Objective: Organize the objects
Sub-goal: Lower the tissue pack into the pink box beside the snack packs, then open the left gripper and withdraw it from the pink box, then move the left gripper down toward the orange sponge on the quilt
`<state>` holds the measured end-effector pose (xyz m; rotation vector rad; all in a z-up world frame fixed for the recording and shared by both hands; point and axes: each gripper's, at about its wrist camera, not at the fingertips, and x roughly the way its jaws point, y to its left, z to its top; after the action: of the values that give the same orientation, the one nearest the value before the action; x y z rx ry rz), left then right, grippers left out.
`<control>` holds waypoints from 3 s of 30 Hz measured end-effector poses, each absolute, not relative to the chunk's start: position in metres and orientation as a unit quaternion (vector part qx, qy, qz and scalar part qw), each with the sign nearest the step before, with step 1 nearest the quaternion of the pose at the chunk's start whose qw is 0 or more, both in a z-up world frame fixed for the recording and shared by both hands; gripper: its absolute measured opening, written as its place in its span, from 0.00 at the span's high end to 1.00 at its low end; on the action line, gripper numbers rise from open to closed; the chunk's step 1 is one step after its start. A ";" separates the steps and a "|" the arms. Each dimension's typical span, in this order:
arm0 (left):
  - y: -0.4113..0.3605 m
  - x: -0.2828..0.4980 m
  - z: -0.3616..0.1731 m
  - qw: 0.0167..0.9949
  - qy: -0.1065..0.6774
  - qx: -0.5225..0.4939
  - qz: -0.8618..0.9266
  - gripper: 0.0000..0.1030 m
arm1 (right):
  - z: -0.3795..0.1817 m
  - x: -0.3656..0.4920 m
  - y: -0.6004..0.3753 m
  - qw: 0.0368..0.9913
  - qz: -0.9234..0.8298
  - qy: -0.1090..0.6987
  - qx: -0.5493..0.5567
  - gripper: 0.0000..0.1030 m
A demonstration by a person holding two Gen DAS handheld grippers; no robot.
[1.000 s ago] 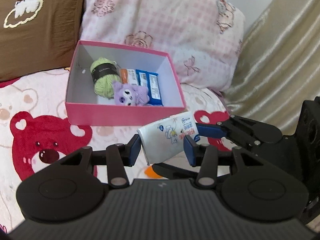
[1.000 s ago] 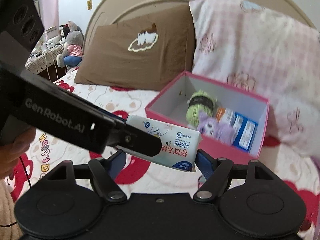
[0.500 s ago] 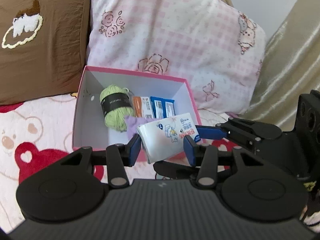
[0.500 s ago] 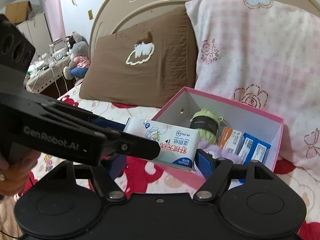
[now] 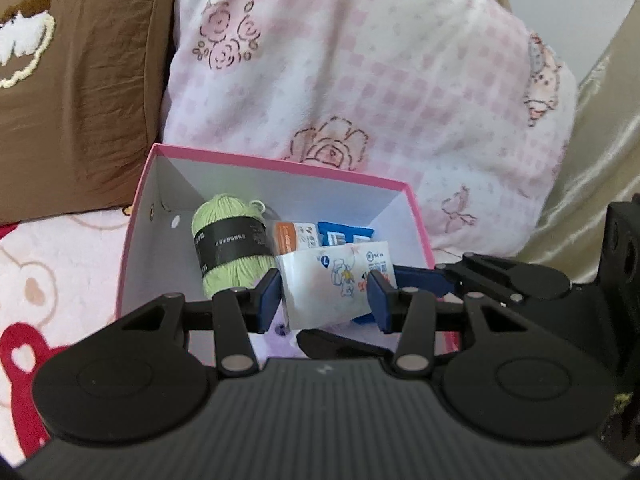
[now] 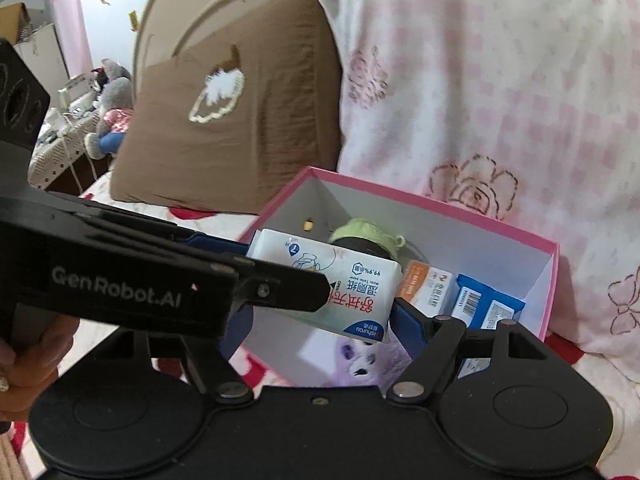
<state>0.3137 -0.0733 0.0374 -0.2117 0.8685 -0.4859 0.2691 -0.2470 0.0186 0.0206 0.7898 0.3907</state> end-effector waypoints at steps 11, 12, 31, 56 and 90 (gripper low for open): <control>-0.103 0.366 -0.001 0.860 0.436 -0.103 -0.243 0.58 | -0.034 0.322 -0.268 0.893 0.126 0.428 0.053 0.25; -0.104 0.368 -0.004 0.860 0.438 -0.102 -0.242 0.58 | -0.038 0.326 -0.270 0.892 0.123 0.430 0.058 0.25; -0.113 0.382 -0.037 0.857 0.458 -0.099 -0.214 0.61 | -0.070 0.351 -0.279 0.881 0.076 0.465 0.046 0.45; -0.075 0.275 0.045 0.868 0.459 -0.012 -0.191 0.54 | 0.023 0.216 -0.278 0.911 0.119 0.395 0.010 0.41; -0.030 0.153 0.075 0.832 0.492 -0.003 -0.256 0.07 | 0.045 0.072 -0.243 0.921 0.150 0.358 -0.028 0.10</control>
<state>0.1525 -0.0296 0.0748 -0.0067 1.0420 -0.5430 0.0722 -0.2433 0.0452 -0.0567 0.7354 0.3078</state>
